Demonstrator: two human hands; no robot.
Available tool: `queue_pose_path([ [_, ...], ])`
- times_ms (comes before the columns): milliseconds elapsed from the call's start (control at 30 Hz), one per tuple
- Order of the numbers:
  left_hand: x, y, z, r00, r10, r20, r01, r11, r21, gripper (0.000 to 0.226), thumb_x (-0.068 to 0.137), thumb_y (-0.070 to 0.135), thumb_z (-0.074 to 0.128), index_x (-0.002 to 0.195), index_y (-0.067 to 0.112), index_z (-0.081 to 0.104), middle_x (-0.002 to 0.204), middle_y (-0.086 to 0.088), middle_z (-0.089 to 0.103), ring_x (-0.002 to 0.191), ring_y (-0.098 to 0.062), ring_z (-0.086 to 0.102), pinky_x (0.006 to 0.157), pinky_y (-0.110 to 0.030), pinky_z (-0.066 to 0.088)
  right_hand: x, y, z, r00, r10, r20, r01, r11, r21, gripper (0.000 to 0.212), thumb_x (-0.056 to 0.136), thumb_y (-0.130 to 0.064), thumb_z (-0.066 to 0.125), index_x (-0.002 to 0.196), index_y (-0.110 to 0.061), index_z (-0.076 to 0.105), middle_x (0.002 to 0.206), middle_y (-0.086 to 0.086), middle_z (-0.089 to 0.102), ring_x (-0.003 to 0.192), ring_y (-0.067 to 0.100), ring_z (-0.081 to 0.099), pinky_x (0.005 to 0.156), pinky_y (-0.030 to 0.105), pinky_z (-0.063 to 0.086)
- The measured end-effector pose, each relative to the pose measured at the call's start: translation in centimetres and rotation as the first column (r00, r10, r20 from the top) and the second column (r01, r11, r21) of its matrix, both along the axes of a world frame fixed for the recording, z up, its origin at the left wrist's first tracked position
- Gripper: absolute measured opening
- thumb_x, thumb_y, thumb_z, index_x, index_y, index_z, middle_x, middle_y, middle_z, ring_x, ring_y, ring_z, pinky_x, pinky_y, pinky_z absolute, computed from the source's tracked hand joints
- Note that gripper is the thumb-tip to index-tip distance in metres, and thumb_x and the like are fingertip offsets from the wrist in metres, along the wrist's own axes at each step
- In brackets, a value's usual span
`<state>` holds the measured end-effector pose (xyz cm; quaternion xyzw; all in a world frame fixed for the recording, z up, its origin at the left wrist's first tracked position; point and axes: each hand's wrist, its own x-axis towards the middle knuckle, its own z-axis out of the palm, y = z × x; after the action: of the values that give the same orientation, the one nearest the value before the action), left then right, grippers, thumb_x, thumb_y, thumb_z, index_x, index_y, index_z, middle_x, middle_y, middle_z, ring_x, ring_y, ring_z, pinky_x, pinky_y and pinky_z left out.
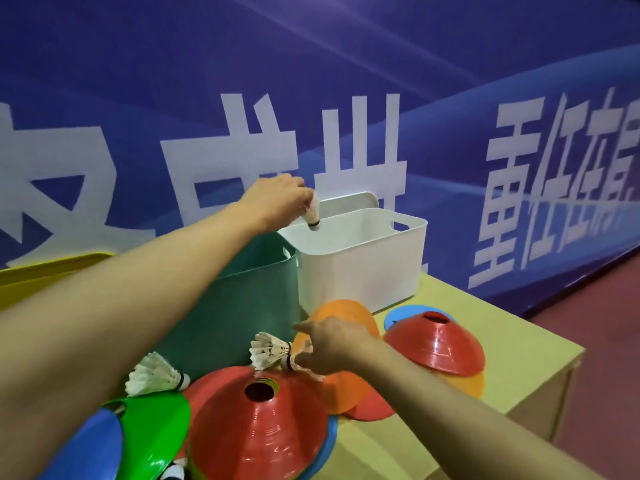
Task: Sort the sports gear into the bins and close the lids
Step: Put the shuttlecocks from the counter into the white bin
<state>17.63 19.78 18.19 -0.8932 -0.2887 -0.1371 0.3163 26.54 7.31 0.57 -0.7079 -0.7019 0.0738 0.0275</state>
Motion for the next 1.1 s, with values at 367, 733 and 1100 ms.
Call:
queue_pose_path([
  [367, -7.3, -3.9, -2.0, 0.991, -0.044, -0.127, 0.027, 0.99, -0.138, 0.057, 0.088, -0.006, 0.064, 0.13, 0.032, 0.06, 0.103, 0.008, 0.034, 0.09, -0.018, 0.037, 0.073, -0.044, 0.051, -1.6, 0.2, -0.2, 0.996, -0.022, -0.083, 0.041, 0.974, 0.224, 0.029, 0.083, -0.028, 0.061, 0.108, -0.026, 0.075, 0.099, 0.005, 0.074, 0.089, 0.031, 0.069, 0.068, 0.034, 0.057],
  [733, -15.5, -8.0, -3.9, 0.957, 0.022, -0.288, -0.055, 0.993, -0.107, 0.057, 0.091, -0.003, 0.062, 0.137, 0.03, 0.058, 0.125, 0.003, 0.05, 0.117, -0.017, 0.046, 0.079, -0.025, 0.035, 2.8, 1.5, 14.8, 0.952, -0.223, 0.209, 0.0, 0.684, 0.73, 0.028, 0.097, -0.025, 0.064, 0.125, -0.024, 0.069, 0.118, 0.008, 0.07, 0.11, 0.032, 0.054, 0.083, 0.041, 0.05],
  [1100, -22.0, -8.5, -7.0, 0.957, 0.05, -0.286, -0.088, 0.989, -0.122, 0.042, 0.097, 0.014, 0.056, 0.133, 0.036, 0.057, 0.128, 0.006, 0.052, 0.114, -0.018, 0.052, 0.087, -0.035, 0.05, -3.6, 0.7, 7.8, 0.922, 0.154, 0.356, -0.295, 0.874, 0.386, 0.04, 0.094, -0.023, 0.053, 0.131, -0.037, 0.058, 0.12, 0.006, 0.066, 0.107, 0.031, 0.066, 0.076, 0.038, 0.056],
])
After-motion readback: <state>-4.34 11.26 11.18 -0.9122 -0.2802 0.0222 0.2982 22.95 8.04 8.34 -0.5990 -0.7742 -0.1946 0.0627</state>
